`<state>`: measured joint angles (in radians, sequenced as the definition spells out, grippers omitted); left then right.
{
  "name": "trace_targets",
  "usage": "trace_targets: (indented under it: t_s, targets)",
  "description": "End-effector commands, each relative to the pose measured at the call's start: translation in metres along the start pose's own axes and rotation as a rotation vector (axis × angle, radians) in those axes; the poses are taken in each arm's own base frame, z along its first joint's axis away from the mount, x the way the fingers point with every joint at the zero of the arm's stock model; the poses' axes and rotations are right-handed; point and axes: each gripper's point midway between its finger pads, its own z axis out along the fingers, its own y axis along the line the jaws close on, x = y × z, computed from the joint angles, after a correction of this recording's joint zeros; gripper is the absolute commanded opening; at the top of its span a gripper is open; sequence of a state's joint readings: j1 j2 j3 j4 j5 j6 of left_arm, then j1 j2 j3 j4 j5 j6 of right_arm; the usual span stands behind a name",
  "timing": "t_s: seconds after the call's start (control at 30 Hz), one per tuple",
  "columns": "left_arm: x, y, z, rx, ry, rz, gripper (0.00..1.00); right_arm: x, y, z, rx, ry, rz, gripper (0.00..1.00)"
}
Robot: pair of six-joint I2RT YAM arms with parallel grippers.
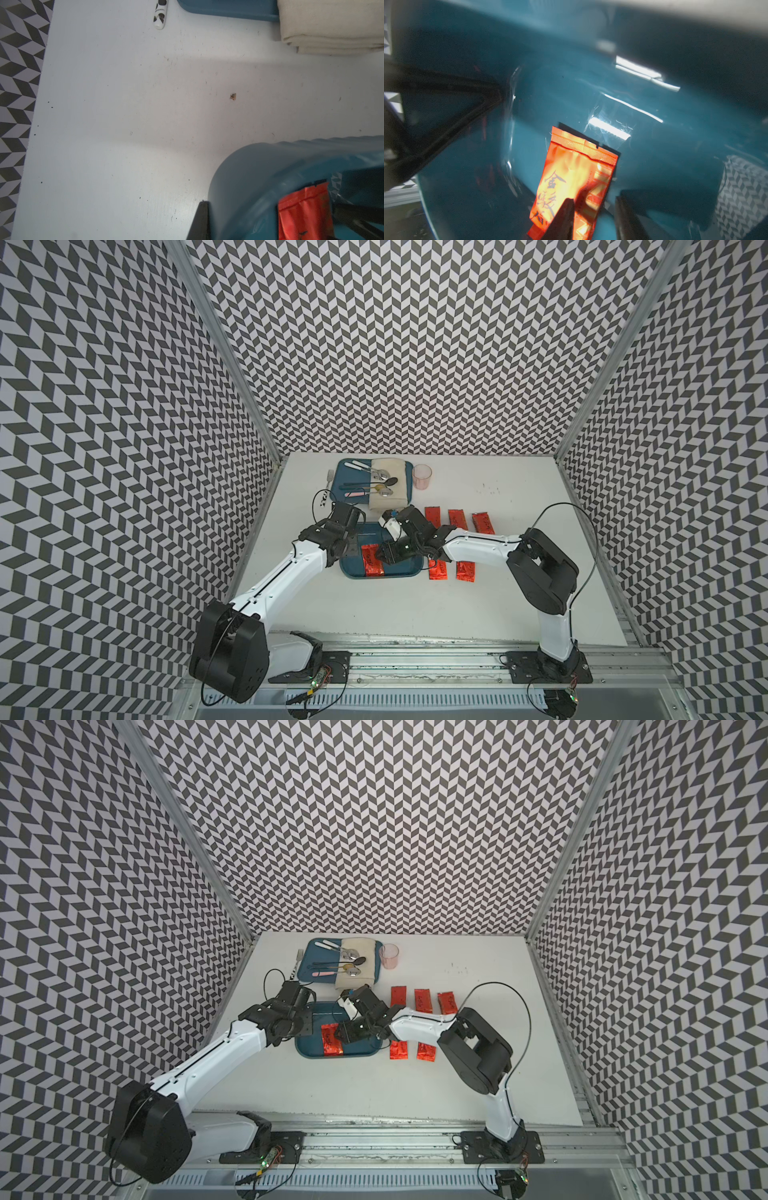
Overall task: Take the tea bags out of the storage box
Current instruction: Pick up the tea bag from the storage box.
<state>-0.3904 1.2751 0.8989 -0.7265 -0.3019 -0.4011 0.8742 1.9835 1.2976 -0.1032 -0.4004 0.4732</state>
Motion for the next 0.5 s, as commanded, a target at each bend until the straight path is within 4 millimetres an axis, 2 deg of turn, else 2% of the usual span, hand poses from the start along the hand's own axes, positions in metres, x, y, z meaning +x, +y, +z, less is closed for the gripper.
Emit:
trace_targets:
  t_s: [0.0,0.23,0.47]
  targets:
    - [-0.014,-0.012,-0.007,0.065,-0.054,-0.029,0.00,-0.001,0.008,0.006,-0.035,-0.002,-0.010,0.28]
    - [-0.013,-0.012,-0.007,0.064,-0.052,-0.028,0.00,-0.001,0.021,0.005,-0.097,-0.004,-0.010,0.19]
    - [-0.013,-0.013,-0.006,0.061,-0.050,-0.025,0.00,-0.006,0.022,-0.001,-0.084,-0.025,-0.025,0.00]
